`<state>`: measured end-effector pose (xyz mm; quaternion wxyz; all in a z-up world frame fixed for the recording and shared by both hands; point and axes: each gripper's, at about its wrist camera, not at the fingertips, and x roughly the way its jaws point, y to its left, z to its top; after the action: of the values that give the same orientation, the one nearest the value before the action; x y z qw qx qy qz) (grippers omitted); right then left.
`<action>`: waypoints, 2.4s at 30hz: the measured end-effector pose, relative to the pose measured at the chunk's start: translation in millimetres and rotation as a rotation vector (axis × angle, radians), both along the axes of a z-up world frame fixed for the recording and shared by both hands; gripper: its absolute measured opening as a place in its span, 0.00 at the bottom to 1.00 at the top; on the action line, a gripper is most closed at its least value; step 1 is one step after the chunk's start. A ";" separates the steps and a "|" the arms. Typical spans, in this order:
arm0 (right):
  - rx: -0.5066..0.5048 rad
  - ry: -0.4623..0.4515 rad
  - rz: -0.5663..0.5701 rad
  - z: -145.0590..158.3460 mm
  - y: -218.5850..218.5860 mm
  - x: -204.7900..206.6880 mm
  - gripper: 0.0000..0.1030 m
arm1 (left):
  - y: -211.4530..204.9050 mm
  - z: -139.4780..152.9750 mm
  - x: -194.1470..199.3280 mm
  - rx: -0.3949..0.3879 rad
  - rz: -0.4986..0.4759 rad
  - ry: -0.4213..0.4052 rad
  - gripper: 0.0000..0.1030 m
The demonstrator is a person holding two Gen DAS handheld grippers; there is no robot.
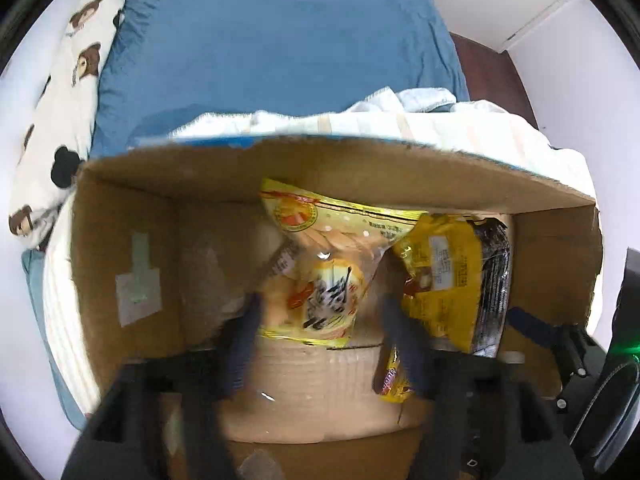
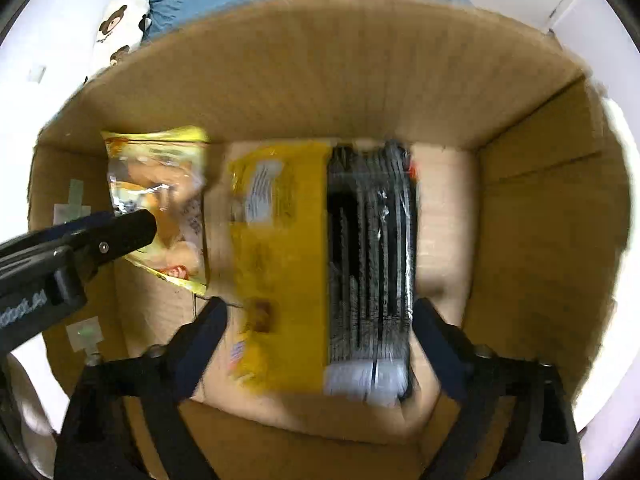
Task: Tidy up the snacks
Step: 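Carry both bags into the cardboard box and open both tools, then grasp the panda chip bag with right tool while left tool grasps orange bag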
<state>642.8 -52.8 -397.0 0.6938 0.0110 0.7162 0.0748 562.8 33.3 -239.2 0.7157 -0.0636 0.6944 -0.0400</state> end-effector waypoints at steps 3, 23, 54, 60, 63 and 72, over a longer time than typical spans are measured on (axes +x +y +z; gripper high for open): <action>-0.011 -0.026 0.009 7.4 1.4 3.3 0.95 | 3.7 7.6 -2.2 0.013 0.000 -0.030 0.84; -0.009 -0.277 -0.044 117.9 3.0 -98.3 0.96 | 19.4 103.4 -108.3 0.054 0.039 -0.345 0.88; 0.201 -0.148 -0.375 49.4 -35.3 -270.2 0.96 | 47.5 33.4 -286.6 0.165 0.169 -0.257 0.88; 0.176 -0.128 -0.503 2.6 -37.0 -255.7 0.94 | 44.1 -1.3 -276.9 0.198 0.154 -0.204 0.88; 0.142 -0.105 -0.530 -18.8 -33.6 -252.2 0.81 | 36.1 -13.3 -269.0 0.211 0.117 -0.193 0.88; 0.030 -0.075 -0.317 -24.8 -27.3 -264.6 0.61 | -10.1 -57.4 -238.4 0.215 -0.075 -0.129 0.88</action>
<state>378.3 -80.1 -421.9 0.7229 0.1315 0.6779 -0.0247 324.4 23.1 -296.6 0.7595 0.0423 0.6492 0.0038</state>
